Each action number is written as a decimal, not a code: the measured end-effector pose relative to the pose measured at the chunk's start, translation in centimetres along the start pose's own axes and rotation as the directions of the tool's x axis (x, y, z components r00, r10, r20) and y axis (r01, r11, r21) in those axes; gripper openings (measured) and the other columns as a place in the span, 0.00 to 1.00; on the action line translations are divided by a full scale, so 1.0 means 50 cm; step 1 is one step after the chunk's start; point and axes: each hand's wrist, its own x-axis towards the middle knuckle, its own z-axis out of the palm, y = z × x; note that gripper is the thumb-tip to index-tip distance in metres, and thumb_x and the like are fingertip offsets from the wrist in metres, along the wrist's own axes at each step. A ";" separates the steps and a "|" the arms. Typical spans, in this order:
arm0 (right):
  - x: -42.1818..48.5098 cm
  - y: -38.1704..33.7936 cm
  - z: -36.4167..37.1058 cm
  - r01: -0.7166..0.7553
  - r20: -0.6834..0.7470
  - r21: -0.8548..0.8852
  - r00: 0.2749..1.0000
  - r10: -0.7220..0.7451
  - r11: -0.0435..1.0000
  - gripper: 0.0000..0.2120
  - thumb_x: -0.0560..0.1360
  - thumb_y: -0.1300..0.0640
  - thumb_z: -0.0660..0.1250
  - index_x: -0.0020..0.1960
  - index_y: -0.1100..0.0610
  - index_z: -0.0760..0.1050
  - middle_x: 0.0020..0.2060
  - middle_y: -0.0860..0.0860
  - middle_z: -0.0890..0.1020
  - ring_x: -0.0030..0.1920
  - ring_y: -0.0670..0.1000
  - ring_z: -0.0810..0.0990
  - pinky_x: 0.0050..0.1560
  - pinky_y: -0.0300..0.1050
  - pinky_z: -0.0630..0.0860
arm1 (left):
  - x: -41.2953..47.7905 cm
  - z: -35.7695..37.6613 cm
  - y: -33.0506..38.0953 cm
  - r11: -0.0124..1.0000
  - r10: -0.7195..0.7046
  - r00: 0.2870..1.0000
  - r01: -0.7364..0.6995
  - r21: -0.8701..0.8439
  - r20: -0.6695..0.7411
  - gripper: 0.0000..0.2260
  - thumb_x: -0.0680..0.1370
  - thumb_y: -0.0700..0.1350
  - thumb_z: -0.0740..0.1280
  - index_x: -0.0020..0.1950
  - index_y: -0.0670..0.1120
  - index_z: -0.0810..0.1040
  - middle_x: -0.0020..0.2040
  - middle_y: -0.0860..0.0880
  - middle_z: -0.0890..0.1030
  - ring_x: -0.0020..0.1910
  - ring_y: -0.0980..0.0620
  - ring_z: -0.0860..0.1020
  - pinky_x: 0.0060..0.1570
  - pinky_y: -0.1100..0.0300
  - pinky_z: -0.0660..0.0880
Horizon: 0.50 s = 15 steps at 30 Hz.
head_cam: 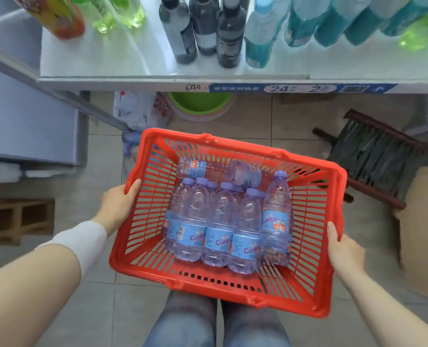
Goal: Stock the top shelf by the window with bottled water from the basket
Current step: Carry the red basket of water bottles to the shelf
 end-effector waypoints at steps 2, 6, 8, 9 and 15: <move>0.027 -0.022 -0.018 0.004 -0.010 -0.005 1.000 -0.004 1.000 0.28 0.80 0.45 0.49 0.53 0.67 0.77 0.51 0.68 0.79 0.56 0.67 0.75 0.57 0.53 0.70 | 0.019 0.009 0.013 1.000 -0.013 1.000 0.013 -0.013 0.016 0.23 0.80 0.56 0.54 0.56 0.40 0.80 0.56 0.35 0.80 0.58 0.36 0.76 0.55 0.52 0.70; 0.099 -0.050 -0.006 -0.002 0.008 -0.060 1.000 0.002 0.998 0.31 0.79 0.42 0.46 0.52 0.64 0.77 0.50 0.67 0.80 0.54 0.66 0.76 0.55 0.52 0.71 | 0.075 0.051 0.027 0.997 -0.031 0.999 0.032 -0.067 0.020 0.23 0.80 0.56 0.55 0.54 0.40 0.80 0.55 0.35 0.81 0.58 0.37 0.76 0.55 0.52 0.70; 0.141 -0.054 0.016 -0.004 0.000 -0.084 1.000 0.004 0.996 0.38 0.75 0.34 0.41 0.50 0.62 0.77 0.48 0.65 0.81 0.54 0.66 0.77 0.55 0.53 0.71 | 0.109 0.080 0.036 0.995 -0.045 0.999 0.048 -0.083 0.027 0.22 0.80 0.56 0.55 0.54 0.40 0.80 0.55 0.35 0.80 0.58 0.37 0.76 0.55 0.52 0.70; 0.164 -0.055 0.026 0.010 0.000 -0.097 1.000 -0.010 0.995 0.40 0.72 0.31 0.38 0.49 0.61 0.77 0.48 0.64 0.81 0.54 0.66 0.77 0.55 0.53 0.71 | 0.127 0.094 0.039 0.995 -0.053 0.998 0.055 -0.082 0.028 0.22 0.80 0.56 0.55 0.55 0.40 0.80 0.55 0.34 0.80 0.58 0.37 0.76 0.55 0.52 0.70; 0.311 -0.091 0.094 0.050 0.046 -0.115 0.998 -0.045 0.992 0.30 0.79 0.41 0.44 0.52 0.60 0.77 0.51 0.65 0.81 0.56 0.66 0.76 0.56 0.53 0.70 | 0.247 0.191 0.042 0.991 -0.102 0.994 0.104 -0.082 0.025 0.23 0.80 0.56 0.54 0.57 0.40 0.79 0.56 0.34 0.79 0.59 0.35 0.75 0.57 0.51 0.69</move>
